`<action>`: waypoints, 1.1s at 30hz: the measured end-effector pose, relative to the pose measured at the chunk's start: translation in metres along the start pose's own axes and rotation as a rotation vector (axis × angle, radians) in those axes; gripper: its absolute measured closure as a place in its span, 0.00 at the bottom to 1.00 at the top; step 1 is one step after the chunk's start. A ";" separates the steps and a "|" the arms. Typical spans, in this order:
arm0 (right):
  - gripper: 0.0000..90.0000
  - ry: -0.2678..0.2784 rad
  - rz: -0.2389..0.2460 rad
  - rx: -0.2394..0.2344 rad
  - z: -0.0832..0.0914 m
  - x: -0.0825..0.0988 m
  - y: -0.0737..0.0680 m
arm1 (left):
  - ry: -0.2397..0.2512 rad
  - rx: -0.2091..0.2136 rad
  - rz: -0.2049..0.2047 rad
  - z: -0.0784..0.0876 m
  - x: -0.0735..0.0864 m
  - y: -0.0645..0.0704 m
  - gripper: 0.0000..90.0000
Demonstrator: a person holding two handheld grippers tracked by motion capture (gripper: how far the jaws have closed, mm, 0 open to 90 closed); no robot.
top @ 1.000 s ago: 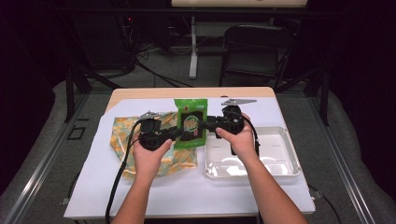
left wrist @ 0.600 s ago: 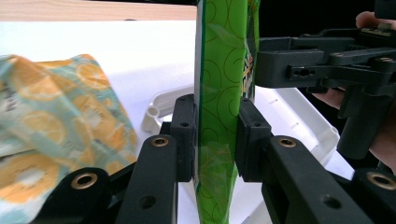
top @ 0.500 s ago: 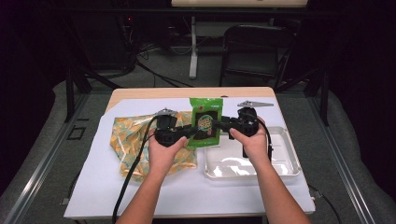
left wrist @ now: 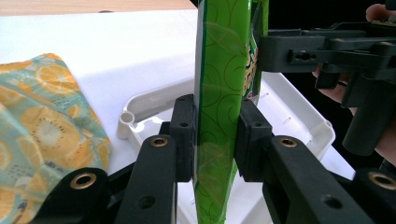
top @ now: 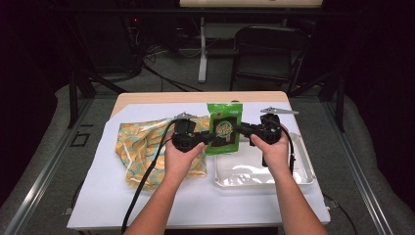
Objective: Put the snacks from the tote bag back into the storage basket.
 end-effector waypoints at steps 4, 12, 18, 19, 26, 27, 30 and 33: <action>0.85 0.003 -0.007 0.022 0.001 0.001 0.007 | -0.005 -0.001 -0.004 -0.004 0.000 0.001 0.80; 0.97 -0.002 -0.038 0.033 0.002 0.005 0.020 | -0.015 -0.007 -0.011 -0.015 0.001 0.002 0.80; 0.98 0.002 -0.045 0.035 0.004 0.004 0.023 | -0.007 -0.006 -0.012 -0.018 0.000 0.003 0.80; 0.98 0.000 -0.044 0.035 0.005 0.004 0.023 | -0.007 -0.006 -0.010 -0.018 0.000 0.003 0.80; 0.98 0.011 -0.051 0.046 0.006 0.004 0.025 | 0.002 -0.018 -0.019 -0.021 -0.002 0.004 0.79; 0.98 0.019 -0.053 0.051 0.006 0.004 0.026 | 0.003 -0.018 -0.022 -0.022 -0.002 0.004 0.79; 0.98 0.015 -0.054 0.055 0.006 0.004 0.028 | 0.001 -0.025 -0.029 -0.024 -0.002 0.004 0.79; 0.98 0.011 -0.055 0.055 0.005 0.005 0.029 | 0.000 -0.034 -0.031 -0.027 -0.001 0.003 0.79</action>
Point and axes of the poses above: each handheld gripper's, and its own axes: z roughly backward along the jaws, x roughly out of its underside, y roughly to its right, the point moved 5 cm from there along -z, roughly forward along the jaws, and after that the axes turned 2 degrees about -z, right-handed, at the moved point
